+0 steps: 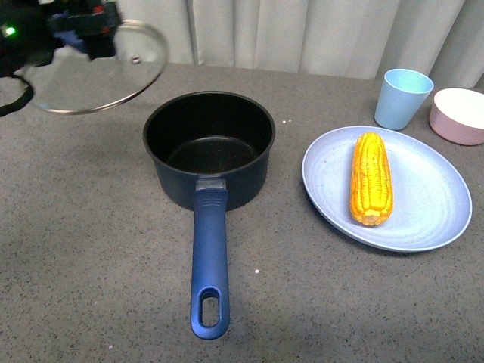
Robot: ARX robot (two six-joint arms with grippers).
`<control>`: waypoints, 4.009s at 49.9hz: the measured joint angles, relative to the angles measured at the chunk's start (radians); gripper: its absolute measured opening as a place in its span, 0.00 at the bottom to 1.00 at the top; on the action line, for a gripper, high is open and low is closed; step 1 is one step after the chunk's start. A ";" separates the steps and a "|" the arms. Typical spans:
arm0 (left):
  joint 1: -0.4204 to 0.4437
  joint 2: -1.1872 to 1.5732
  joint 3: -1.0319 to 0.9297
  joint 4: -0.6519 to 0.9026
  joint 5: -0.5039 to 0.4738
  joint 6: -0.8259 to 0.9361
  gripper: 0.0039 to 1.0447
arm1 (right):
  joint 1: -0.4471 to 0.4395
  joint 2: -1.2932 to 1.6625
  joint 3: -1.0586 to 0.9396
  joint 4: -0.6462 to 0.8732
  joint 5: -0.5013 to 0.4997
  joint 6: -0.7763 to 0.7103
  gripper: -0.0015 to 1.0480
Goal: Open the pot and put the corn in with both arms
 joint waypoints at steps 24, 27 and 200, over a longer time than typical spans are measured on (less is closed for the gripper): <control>0.162 0.220 -0.006 0.029 0.031 0.067 0.60 | 0.000 0.000 0.000 0.000 0.000 0.000 0.91; 0.151 0.248 -0.006 0.040 0.045 0.075 0.60 | 0.000 0.000 0.000 0.000 0.000 0.000 0.91; 0.084 -1.607 -0.817 -0.592 -0.046 0.101 0.04 | 0.000 0.000 0.000 0.000 0.000 0.000 0.91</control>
